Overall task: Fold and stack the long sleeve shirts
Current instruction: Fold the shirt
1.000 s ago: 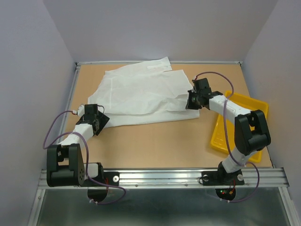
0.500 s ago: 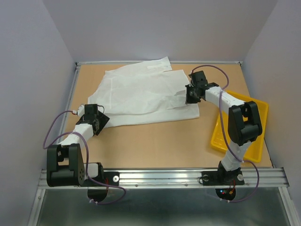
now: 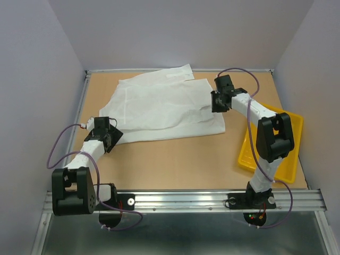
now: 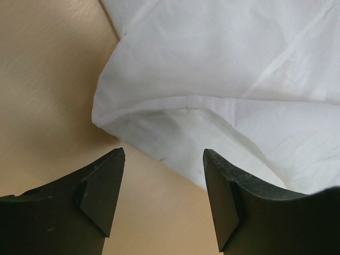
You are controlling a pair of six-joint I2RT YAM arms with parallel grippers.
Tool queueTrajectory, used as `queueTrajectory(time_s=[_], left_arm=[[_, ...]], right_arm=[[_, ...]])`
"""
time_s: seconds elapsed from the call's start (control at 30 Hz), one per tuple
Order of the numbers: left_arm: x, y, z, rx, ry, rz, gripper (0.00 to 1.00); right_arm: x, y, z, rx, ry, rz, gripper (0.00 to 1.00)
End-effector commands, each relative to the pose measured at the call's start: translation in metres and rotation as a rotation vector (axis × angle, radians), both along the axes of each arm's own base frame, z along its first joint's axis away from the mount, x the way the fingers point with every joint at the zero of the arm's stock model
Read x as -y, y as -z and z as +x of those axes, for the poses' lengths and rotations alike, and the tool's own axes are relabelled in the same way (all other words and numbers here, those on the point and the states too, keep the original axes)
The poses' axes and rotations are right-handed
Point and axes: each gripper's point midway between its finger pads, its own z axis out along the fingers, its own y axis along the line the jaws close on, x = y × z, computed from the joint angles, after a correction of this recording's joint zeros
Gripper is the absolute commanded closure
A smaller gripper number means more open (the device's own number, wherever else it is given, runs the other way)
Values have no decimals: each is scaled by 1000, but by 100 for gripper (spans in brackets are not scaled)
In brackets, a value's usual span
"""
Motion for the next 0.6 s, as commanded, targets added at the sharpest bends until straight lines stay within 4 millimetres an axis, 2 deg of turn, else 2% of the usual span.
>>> queueTrajectory(time_s=[0.0,0.17,0.27,0.3,0.37,0.4,0.47,0.57], left_arm=[[-7,-29,9,53,7,40,28],[-6,-59,17,117,46,58,20],[2,-81,24,174,98,43,14],[6,-90,28,202,114,34,12],[18,-100,32,232,152,-2,10],[29,-110,38,265,191,-37,10],[35,-120,47,307,210,-56,9],[62,-132,62,344,284,-77,9]], right_arm=[[6,-29,13,56,17,-23,68],[11,-41,2,76,39,-17,67],[7,-37,-4,64,76,31,65],[5,-38,-3,75,92,53,60],[-5,-34,-6,68,126,133,58],[-9,-33,-7,78,165,185,54],[-18,-34,-8,77,189,269,51],[-34,-33,-14,83,237,411,48]])
